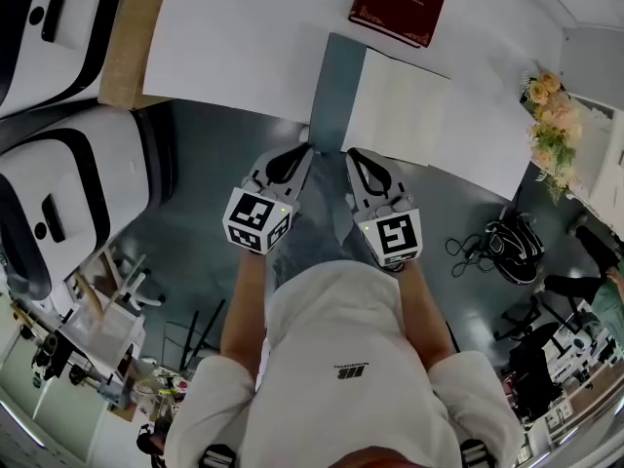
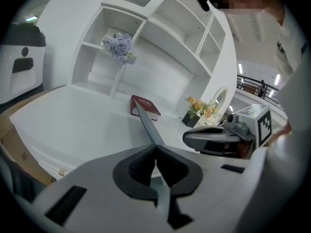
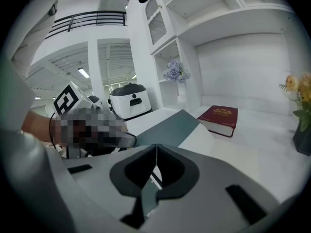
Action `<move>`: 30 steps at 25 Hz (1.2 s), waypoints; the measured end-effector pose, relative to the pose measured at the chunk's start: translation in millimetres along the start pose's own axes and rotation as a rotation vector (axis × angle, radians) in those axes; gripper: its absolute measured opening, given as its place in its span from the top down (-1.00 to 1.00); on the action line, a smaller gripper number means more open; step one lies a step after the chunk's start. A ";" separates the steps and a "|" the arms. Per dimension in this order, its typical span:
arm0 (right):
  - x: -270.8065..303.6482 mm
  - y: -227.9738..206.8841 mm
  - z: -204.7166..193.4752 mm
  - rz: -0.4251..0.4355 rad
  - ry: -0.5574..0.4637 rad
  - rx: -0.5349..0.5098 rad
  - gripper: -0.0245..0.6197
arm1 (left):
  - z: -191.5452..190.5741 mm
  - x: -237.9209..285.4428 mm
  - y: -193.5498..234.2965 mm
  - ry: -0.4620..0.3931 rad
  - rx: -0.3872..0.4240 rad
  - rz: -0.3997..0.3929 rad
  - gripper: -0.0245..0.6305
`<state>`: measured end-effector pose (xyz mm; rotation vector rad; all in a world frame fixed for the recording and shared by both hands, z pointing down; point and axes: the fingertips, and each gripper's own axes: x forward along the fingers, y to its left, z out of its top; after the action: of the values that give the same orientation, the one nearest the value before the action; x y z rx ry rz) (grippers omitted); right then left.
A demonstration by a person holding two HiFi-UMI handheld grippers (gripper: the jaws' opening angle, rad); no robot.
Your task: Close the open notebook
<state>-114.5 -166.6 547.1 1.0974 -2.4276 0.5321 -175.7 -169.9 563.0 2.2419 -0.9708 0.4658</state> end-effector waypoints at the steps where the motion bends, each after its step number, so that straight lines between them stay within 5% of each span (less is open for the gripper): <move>1: -2.4 -1.0 0.7 -0.002 -0.005 0.001 0.93 | 2.0 -0.5 -2.7 -0.002 0.006 0.000 0.93; 30: -71.4 -33.6 6.1 -0.066 -0.098 0.046 0.93 | 37.9 13.7 -93.9 -0.053 0.120 -0.064 0.93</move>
<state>-47.1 -146.8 510.6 1.2456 -2.4636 0.5266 -94.2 -153.8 503.5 2.3963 -0.9169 0.4491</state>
